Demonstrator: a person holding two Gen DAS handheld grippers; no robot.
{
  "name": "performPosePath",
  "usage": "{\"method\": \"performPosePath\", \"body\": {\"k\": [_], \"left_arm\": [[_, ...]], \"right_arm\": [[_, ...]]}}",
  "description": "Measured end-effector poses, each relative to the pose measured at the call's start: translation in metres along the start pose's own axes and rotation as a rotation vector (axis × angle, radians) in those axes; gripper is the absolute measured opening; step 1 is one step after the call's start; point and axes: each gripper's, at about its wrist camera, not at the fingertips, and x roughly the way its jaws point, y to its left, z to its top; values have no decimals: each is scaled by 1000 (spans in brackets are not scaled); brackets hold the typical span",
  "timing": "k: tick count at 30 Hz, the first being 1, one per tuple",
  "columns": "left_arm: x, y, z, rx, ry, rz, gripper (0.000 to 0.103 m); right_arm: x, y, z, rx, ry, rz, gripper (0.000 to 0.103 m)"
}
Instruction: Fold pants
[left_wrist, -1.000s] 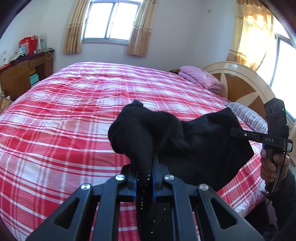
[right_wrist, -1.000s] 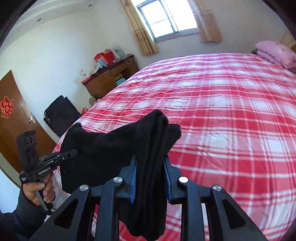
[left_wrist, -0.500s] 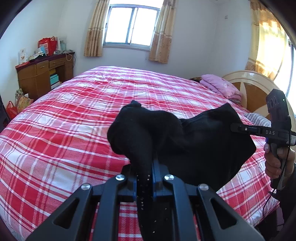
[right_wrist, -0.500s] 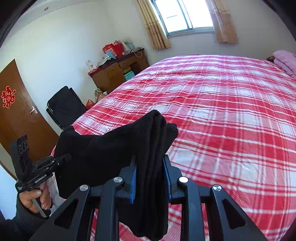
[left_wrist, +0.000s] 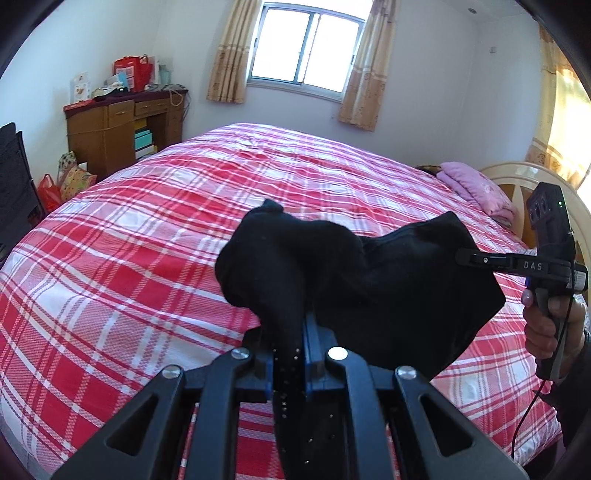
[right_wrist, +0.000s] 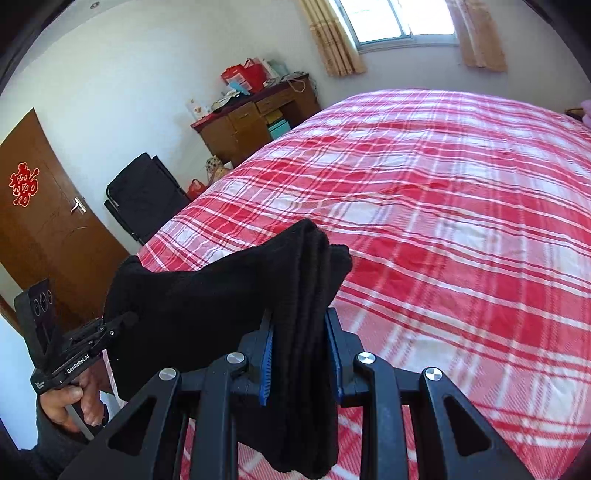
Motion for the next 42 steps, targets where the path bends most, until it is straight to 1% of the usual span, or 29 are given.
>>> {"method": "performPosePath", "body": {"k": [7,10,12,15,17,19,21,22,23,25,28,30,32,34,36,39,40,42], "left_arm": [[17,28,-4,-35,25,60,12],[28,38,-10,-53,53,65,12],[35,39,-14,-47,69,77,13],[42,39,-18,-30,79,102,22],[43,37,-20,-4,76,136,33],[42,36,-22,14,77,152,36],[42,38,-21,15,76,175,48],[41,40,-21,14,73,198,59],[39,42,-21,17,68,222,67],[36,46,-22,12,71,239,72],[31,49,-21,5,79,246,72],[26,46,-20,10,75,256,72],[19,40,-18,16,64,250,72],[10,32,-16,26,50,235,72],[-3,22,-11,54,23,237,72],[-20,13,-4,59,-15,229,72],[-26,9,-2,59,-28,224,74],[-38,1,2,62,-54,219,76]], "right_arm": [[53,5,13,5,55,26,26],[75,0,14,20,84,20,26],[88,-7,13,40,108,16,26],[101,-17,9,64,137,-12,29],[104,-23,6,81,145,-18,35],[101,-27,5,98,134,-32,48],[92,-34,4,126,112,-47,51],[87,-39,4,143,97,-50,52],[78,-45,3,165,78,-56,52],[59,-57,-1,215,37,-77,52],[34,-66,-10,241,-6,-110,53],[16,-64,-20,229,-24,-157,54],[-4,-54,-31,185,-44,-218,57],[-25,-41,-42,131,-64,-241,58],[-48,-29,-54,86,-81,-251,58],[-86,-14,-70,62,-125,-241,65],[-100,-8,-75,52,-136,-233,67],[-123,4,-83,19,-156,-245,68]]}}
